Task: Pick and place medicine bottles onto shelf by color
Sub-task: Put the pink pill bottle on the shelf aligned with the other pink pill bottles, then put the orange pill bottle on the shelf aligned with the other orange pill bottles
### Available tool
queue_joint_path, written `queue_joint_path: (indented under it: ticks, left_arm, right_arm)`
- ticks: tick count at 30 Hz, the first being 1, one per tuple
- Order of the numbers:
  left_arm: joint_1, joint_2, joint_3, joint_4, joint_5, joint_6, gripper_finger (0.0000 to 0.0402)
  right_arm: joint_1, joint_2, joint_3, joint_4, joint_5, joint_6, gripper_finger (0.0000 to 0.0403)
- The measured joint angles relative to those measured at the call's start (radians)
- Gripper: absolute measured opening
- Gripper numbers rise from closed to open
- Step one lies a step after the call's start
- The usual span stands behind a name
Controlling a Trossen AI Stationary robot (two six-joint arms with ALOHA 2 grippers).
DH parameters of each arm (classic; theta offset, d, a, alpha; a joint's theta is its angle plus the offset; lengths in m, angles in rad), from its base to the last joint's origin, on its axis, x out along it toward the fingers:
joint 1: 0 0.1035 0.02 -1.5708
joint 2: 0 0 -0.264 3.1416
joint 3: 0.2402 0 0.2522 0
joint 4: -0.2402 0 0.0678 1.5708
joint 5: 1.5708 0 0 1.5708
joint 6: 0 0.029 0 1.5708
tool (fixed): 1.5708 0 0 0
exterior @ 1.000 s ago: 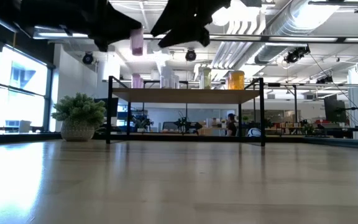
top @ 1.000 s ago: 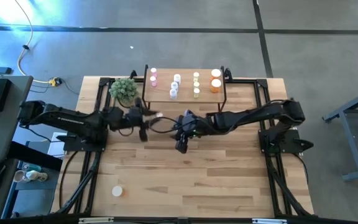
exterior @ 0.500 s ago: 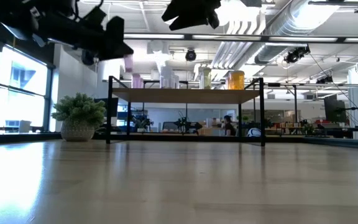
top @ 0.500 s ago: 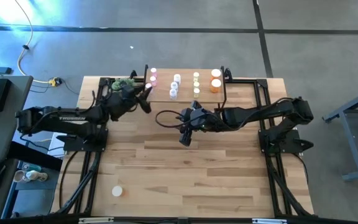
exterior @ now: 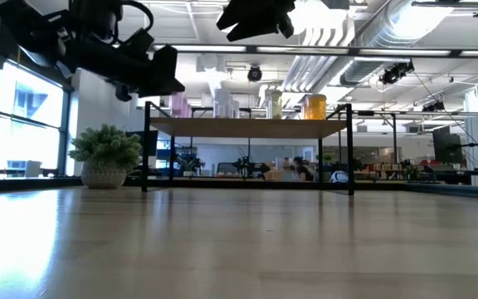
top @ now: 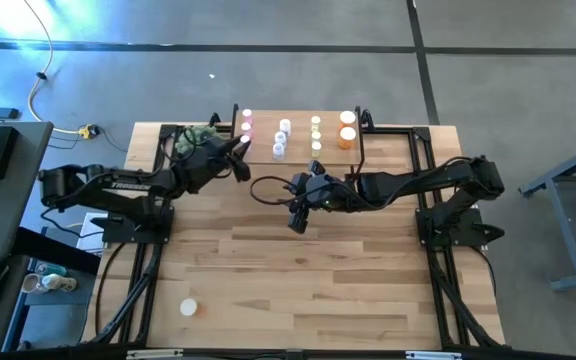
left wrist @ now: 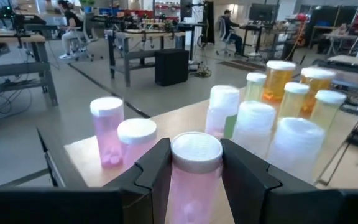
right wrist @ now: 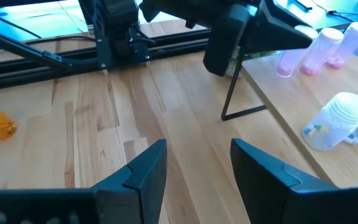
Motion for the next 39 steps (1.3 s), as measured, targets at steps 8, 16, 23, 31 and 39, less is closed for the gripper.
queue_joint_path:
  ticks: [8,16,23,31,39]
  left_arm:
    - [0.021,0.031,0.0,-0.001,0.0,-0.008,0.0115]
    - [0.021,0.037,0.0,-0.001,0.001,-0.015,0.0115]
    - [0.021,0.037,0.0,-0.001,0.001,-0.015,0.0115]
    - [0.021,0.037,0.0,-0.003,0.001,-0.015,0.0151]
    - [0.021,0.037,0.0,0.013,-0.018,-0.015,0.0195]
  right_arm:
    - [0.0,0.0,0.0,-0.009,0.0,0.0,0.0169]
    - [0.0,0.0,0.0,-0.012,0.001,0.0,0.0169]
    - [0.0,0.0,0.0,-0.013,0.001,0.0,0.0169]
    - [0.0,0.0,0.0,-0.027,0.001,0.0,0.0169]
    - [0.0,0.0,0.0,-0.042,0.001,0.005,0.0169]
